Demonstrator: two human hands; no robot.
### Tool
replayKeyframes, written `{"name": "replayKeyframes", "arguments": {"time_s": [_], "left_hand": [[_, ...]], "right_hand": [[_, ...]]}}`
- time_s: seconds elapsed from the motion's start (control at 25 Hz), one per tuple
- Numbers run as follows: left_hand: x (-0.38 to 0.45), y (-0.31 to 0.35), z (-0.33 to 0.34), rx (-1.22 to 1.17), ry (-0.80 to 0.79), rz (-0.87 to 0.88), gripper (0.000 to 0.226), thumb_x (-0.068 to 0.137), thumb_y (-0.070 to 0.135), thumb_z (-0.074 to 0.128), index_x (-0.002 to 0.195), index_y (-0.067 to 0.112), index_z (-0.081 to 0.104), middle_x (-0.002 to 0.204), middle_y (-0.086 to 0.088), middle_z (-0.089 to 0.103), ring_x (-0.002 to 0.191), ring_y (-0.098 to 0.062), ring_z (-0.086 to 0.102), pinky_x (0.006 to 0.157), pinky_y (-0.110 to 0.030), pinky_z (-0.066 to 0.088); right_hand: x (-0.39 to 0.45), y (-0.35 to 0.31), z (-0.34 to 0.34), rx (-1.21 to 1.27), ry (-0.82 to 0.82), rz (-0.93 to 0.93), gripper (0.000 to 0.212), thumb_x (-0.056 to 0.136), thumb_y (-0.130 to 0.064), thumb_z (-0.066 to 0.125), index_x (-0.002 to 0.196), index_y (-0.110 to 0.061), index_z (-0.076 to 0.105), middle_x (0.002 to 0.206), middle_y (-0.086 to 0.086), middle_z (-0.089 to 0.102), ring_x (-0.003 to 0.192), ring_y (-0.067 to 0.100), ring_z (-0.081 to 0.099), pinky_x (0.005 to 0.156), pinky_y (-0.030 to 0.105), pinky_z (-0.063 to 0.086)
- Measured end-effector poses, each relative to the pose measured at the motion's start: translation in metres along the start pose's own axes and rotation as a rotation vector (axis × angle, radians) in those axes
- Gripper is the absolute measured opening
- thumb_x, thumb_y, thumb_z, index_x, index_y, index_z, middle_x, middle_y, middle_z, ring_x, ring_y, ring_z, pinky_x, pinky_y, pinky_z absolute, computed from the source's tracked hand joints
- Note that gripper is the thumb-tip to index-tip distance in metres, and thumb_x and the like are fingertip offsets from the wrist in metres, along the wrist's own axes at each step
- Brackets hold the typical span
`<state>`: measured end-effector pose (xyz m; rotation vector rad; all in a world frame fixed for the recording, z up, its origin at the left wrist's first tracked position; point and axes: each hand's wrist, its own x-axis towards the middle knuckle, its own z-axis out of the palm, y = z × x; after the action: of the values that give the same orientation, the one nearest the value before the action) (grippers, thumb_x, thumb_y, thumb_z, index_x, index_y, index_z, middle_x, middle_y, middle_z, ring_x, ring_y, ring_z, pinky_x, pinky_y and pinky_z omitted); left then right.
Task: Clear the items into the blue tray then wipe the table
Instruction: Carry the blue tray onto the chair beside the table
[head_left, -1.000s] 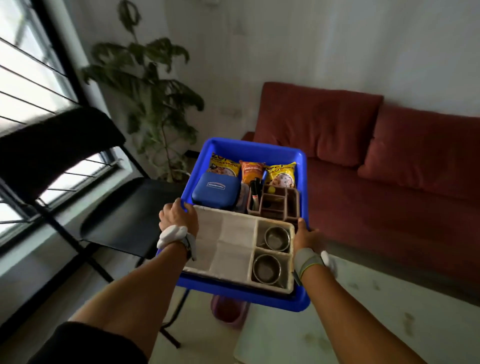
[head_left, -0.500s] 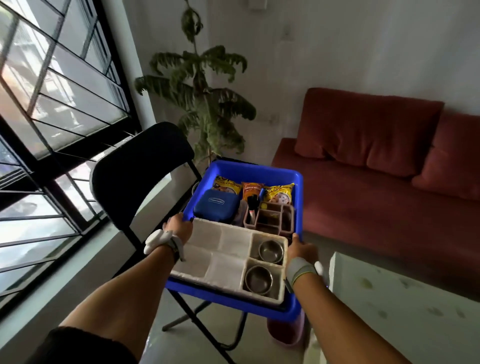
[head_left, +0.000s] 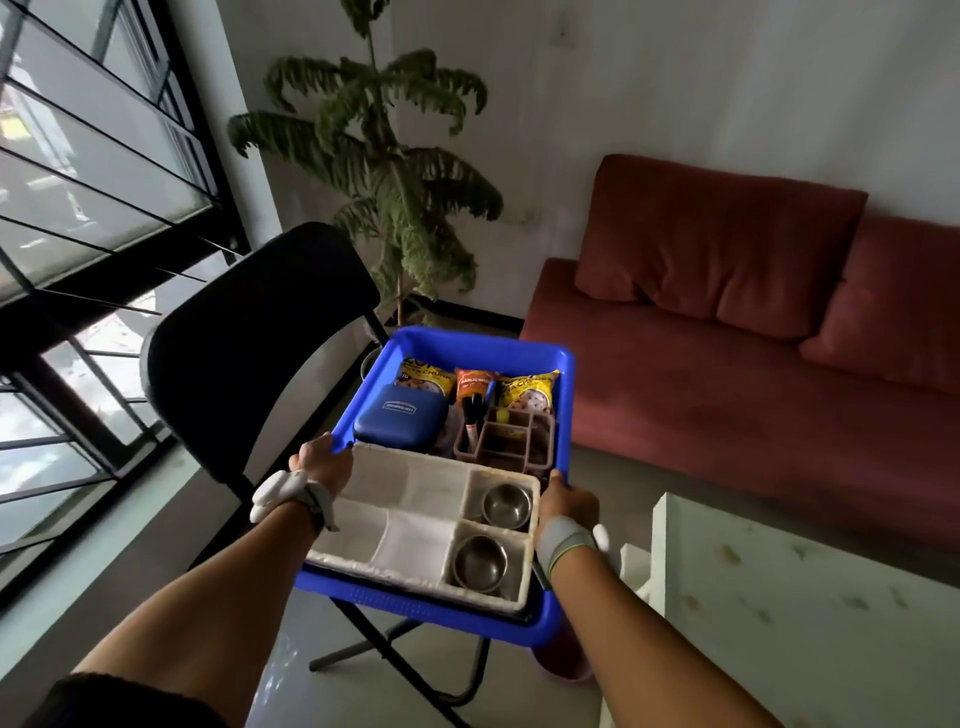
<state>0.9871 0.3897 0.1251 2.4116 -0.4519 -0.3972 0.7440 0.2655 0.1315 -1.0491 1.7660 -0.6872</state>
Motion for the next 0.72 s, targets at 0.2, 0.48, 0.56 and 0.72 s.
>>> {"name": "replayKeyframes", "arguments": {"time_s": [0.2,0.48,0.56,0.72], "left_hand": [[0.022,-0.009,0.003,0.101,0.036,0.039,0.027,0.09,0.024,0.056,0.102,0.001,0.061,0.109,-0.026,0.059,0.107,-0.045,0.048,0.088,-0.038,0.031],[-0.007,0.014,0.022,0.354,0.227,0.224,0.049,0.088,0.029,0.043,0.131,0.006,0.044,0.127,-0.019,0.047,0.12,-0.035,0.037,0.1,-0.046,0.022],[-0.021,0.036,0.036,0.395,0.284,0.443,0.051,0.086,0.03,0.049,0.131,0.007,0.045,0.133,-0.02,0.045,0.125,-0.038,0.037,0.101,-0.051,0.02],[-0.067,0.114,0.066,0.402,0.211,0.727,0.05,0.087,0.033,0.05,0.133,0.017,0.043,0.141,-0.012,0.04,0.131,-0.033,0.031,0.101,-0.05,0.016]], "right_hand": [[-0.004,-0.006,0.012,-0.061,-0.005,0.045,0.045,0.096,-0.034,0.048,0.112,0.006,0.06,0.116,0.026,0.063,0.107,0.041,0.059,0.086,0.041,0.047],[-0.009,-0.01,0.01,-0.08,-0.128,0.041,0.05,0.098,-0.036,0.042,0.134,-0.001,0.035,0.137,0.024,0.047,0.123,0.041,0.047,0.098,0.04,0.038],[-0.008,-0.011,0.004,-0.124,-0.237,0.052,0.061,0.097,-0.043,0.041,0.14,-0.003,0.026,0.142,0.022,0.043,0.126,0.04,0.045,0.102,0.04,0.038],[0.012,-0.01,-0.035,-0.454,-0.477,-0.066,0.074,0.094,-0.061,0.03,0.146,-0.01,0.022,0.148,0.017,0.036,0.131,0.037,0.041,0.107,0.042,0.037]]}}
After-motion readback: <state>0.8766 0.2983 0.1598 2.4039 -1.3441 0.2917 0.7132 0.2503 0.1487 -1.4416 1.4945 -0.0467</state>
